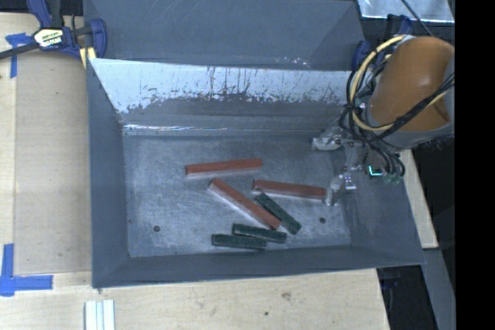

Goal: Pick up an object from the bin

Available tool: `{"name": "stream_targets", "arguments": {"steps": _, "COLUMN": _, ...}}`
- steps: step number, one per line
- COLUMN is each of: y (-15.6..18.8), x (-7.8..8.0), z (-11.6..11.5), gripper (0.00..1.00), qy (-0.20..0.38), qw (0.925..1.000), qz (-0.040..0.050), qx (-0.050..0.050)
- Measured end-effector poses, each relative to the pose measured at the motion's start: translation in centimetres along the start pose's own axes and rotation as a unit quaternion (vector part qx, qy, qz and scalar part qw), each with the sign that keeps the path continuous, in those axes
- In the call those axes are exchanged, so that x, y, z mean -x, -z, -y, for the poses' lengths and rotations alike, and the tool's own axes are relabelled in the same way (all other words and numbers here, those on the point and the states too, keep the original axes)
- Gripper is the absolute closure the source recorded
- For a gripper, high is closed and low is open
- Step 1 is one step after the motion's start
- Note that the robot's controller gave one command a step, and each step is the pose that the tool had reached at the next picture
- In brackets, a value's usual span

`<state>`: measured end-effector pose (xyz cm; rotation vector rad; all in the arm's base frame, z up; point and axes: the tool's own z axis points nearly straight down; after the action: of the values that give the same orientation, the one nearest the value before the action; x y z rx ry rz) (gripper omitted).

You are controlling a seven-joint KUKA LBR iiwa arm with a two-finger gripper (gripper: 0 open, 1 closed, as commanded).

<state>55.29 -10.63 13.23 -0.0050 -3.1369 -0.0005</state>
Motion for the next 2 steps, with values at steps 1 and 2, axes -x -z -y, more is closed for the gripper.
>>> {"name": "stream_targets", "arguments": {"steps": 1, "y": 0.5, "x": 0.2, "z": 0.0, "gripper": 0.00, "qy": 0.001, "qw": 1.0000, "qz": 0.0041, "qx": -0.001}}
{"name": "stream_targets", "arguments": {"steps": 2, "y": -5.2, "x": 2.2, "z": -3.1, "gripper": 0.00, "qy": -0.016, "qw": 0.9998, "qz": 0.0059, "qx": 0.000}}
